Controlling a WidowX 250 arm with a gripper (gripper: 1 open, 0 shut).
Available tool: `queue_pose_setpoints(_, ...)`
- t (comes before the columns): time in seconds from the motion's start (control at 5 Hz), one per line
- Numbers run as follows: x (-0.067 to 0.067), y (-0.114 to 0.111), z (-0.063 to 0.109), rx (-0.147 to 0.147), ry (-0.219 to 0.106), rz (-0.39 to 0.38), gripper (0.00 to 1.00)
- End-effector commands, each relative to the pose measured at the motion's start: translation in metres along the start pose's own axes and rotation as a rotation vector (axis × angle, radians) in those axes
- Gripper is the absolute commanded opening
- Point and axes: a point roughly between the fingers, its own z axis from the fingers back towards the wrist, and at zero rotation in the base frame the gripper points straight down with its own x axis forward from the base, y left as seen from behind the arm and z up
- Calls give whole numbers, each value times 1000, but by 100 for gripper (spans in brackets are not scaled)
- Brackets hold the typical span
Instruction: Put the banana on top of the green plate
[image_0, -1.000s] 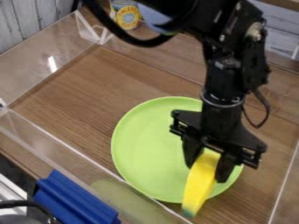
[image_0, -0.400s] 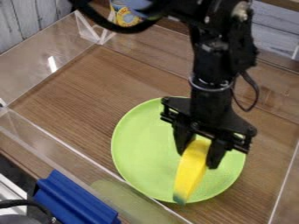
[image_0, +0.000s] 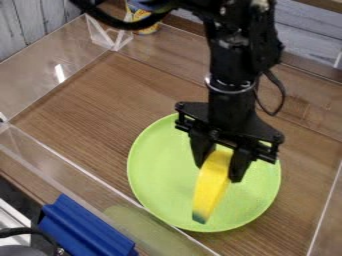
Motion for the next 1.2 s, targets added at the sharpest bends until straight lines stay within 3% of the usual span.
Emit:
queue_pose_setpoints(0.0, 3, 5, 10, -6, -37, 6, 0)
queue_pose_setpoints(1.0, 2, 33, 10, 3, -39, 67, 0)
